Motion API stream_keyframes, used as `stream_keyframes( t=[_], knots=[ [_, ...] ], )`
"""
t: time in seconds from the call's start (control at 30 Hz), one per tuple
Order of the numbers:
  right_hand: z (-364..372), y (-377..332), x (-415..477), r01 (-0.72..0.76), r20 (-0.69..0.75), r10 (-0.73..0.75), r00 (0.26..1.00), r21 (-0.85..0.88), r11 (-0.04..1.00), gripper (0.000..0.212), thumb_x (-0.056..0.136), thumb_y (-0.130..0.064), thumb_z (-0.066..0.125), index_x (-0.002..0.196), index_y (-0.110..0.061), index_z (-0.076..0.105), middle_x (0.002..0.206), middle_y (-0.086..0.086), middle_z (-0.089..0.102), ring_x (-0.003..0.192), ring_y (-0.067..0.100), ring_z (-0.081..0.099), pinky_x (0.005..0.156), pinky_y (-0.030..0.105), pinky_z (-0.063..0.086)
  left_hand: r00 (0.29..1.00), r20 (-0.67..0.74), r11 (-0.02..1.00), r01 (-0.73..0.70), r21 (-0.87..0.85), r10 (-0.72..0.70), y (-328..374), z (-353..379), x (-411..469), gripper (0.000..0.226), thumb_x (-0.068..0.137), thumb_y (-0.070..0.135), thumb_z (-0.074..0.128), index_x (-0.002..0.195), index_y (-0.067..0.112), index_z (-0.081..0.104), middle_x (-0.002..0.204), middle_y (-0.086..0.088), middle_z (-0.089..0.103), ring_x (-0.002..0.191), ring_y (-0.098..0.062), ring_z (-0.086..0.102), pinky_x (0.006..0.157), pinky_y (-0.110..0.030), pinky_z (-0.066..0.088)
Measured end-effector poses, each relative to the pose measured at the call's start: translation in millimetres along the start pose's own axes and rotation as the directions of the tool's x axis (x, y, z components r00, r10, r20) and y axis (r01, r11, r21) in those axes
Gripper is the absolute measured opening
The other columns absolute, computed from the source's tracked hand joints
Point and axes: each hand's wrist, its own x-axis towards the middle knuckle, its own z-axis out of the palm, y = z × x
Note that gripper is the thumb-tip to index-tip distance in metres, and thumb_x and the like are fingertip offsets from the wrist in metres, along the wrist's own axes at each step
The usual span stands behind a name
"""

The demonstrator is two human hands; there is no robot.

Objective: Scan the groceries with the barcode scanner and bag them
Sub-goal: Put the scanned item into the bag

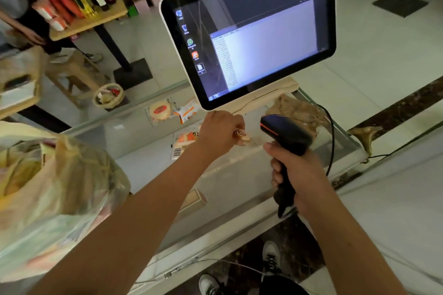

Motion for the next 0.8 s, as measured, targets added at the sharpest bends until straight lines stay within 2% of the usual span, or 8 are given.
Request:
stream_keyframes(
  t=[0.13, 0.23, 0.3, 0.37, 0.43, 0.5, 0.67, 0.8],
  knots=[
    [18.6, -5.5, -15.2, 0.086, 0.027, -0.085, 0.996, -0.069, 0.994, 0.014, 0.084, -0.019, 0.073, 0.080, -0.010, 0.064, 0.054, 0.005, 0.053, 0.047, 0.019, 0.048, 0.053, 0.031, 0.045, 0.996, -0.071, 0.986, 0.047, -0.161, -0.059, -12.9, -7.8, -38.2, 0.020, 0.084, 0.032, 0.075, 0.101, 0.026, 0.067, 0.092, 0.008, 0.070, 0.087, -0.014, 0.058, 0.094, -0.027, 0.034],
    [41.0, -8.2, -28.8, 0.162, 0.091, -0.148, 0.985, -0.176, 0.971, 0.022, 0.084, -0.026, 0.073, 0.079, -0.007, 0.064, 0.061, 0.011, 0.060, 0.055, 0.022, 0.056, 0.062, 0.032, 0.051, 0.971, -0.038, 0.945, 0.219, -0.243, -0.235, -37.7, -18.7, -61.6, 0.025, 0.087, 0.034, 0.071, 0.111, 0.031, 0.065, 0.099, 0.005, 0.071, 0.093, -0.020, 0.062, 0.087, -0.033, 0.049],
    [61.1, -9.4, -37.3, 0.197, 0.153, -0.167, 0.974, -0.205, 0.959, 0.029, 0.083, -0.032, 0.074, 0.084, -0.004, 0.066, 0.065, 0.012, 0.064, 0.058, 0.020, 0.060, 0.062, 0.028, 0.052, 0.915, 0.006, 0.853, 0.378, -0.361, -0.403, -57.9, -34.6, -71.8, 0.027, 0.087, 0.036, 0.072, 0.112, 0.031, 0.062, 0.098, 0.005, 0.069, 0.091, -0.021, 0.064, 0.083, -0.039, 0.054],
    [83.6, -7.8, -45.2, 0.234, 0.202, -0.192, 0.960, -0.209, 0.950, 0.032, 0.082, -0.033, 0.075, 0.087, -0.003, 0.066, 0.064, 0.010, 0.065, 0.057, 0.019, 0.061, 0.060, 0.026, 0.052, 0.829, -0.010, 0.691, 0.458, -0.560, -0.559, -75.6, -56.8, -83.5, 0.029, 0.086, 0.036, 0.075, 0.109, 0.025, 0.060, 0.092, 0.007, 0.064, 0.086, -0.019, 0.063, 0.082, -0.036, 0.054],
    [105.8, -3.6, -53.2, 0.280, 0.248, -0.226, 0.942, -0.206, 0.938, 0.030, 0.082, -0.031, 0.075, 0.080, -0.003, 0.064, 0.059, 0.009, 0.060, 0.053, 0.019, 0.057, 0.058, 0.027, 0.051, 0.756, -0.043, 0.514, 0.401, -0.758, -0.653, -87.9, -85.4, -96.9, 0.029, 0.086, 0.032, 0.076, 0.105, 0.017, 0.061, 0.088, 0.006, 0.066, 0.084, -0.017, 0.065, 0.076, -0.032, 0.054],
    [125.3, -0.6, -60.9, 0.313, 0.279, -0.256, 0.926, -0.184, 0.932, 0.028, 0.082, -0.030, 0.075, 0.078, -0.006, 0.062, 0.056, 0.009, 0.054, 0.048, 0.019, 0.051, 0.056, 0.032, 0.048, 0.706, -0.097, 0.421, 0.300, -0.856, -0.701, -94.4, -122.1, -110.6, 0.029, 0.087, 0.030, 0.076, 0.109, 0.014, 0.065, 0.090, 0.003, 0.070, 0.083, -0.015, 0.068, 0.069, -0.026, 0.055],
    [164.1, -17.1, -84.8, 0.390, 0.373, -0.333, 0.866, -0.087, 0.917, 0.028, 0.078, -0.029, 0.079, 0.069, -0.013, 0.057, 0.048, 0.004, 0.041, 0.039, 0.016, 0.037, 0.044, 0.026, 0.034, 0.665, -0.270, 0.385, 0.028, -0.923, -0.696, -106.6, -225.6, -141.3, 0.016, 0.092, 0.021, 0.071, 0.096, 0.006, 0.066, 0.072, 0.000, 0.066, 0.052, -0.003, 0.059, 0.049, -0.017, 0.045],
    [193.2, -23.0, -108.1, 0.471, 0.437, -0.375, 0.818, -0.135, 0.872, 0.020, 0.077, -0.021, 0.080, 0.080, -0.008, 0.065, 0.043, -0.003, 0.043, 0.036, 0.011, 0.037, 0.043, 0.024, 0.033, 0.637, -0.293, 0.365, -0.021, -0.931, -0.712, -124.9, -264.5, -156.9, 0.008, 0.091, 0.017, 0.071, 0.094, 0.009, 0.068, 0.098, -0.017, 0.074, 0.088, -0.032, 0.072, 0.081, -0.046, 0.059]
  ],
)
